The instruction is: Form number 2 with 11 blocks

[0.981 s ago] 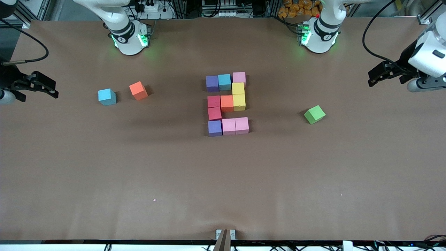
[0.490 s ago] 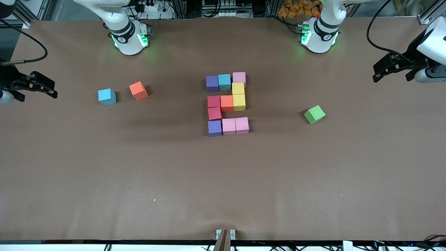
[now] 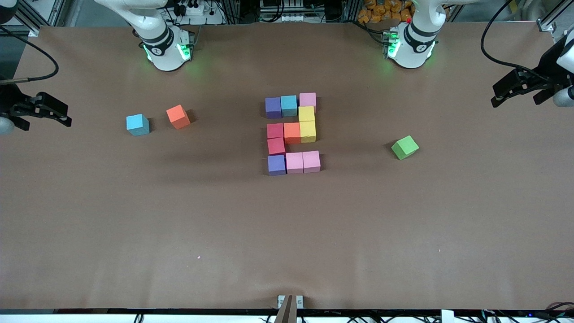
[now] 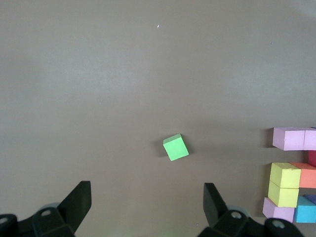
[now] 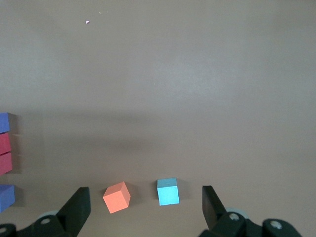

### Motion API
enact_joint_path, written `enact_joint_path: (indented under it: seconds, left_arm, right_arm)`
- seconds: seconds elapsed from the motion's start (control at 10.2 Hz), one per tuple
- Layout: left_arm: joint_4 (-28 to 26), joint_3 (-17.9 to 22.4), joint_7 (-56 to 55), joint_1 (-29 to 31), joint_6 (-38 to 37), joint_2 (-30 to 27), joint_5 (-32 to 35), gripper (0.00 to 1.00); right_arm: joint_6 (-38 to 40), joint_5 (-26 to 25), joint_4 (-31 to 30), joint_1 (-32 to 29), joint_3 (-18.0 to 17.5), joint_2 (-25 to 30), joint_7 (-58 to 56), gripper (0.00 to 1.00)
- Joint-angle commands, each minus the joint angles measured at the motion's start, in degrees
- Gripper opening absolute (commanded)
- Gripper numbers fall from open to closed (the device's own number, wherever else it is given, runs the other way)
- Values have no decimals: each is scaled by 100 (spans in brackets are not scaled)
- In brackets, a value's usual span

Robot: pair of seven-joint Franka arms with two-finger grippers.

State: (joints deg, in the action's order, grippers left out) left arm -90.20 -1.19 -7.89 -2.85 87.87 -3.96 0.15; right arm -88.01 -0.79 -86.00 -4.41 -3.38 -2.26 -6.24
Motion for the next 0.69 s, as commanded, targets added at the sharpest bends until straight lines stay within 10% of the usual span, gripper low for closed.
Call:
enact_joint_path:
  seconds: [0.0,0.59]
  left_arm:
    - [274,32,121,-5,-42,150,-94,100]
    - [284,32,121,-5,-42,211,-85,100]
  right_arm:
    - [64,-26,57,-121,-84,-20,-71,100]
    - [47,-26,57,-130,-84,-29,-80,100]
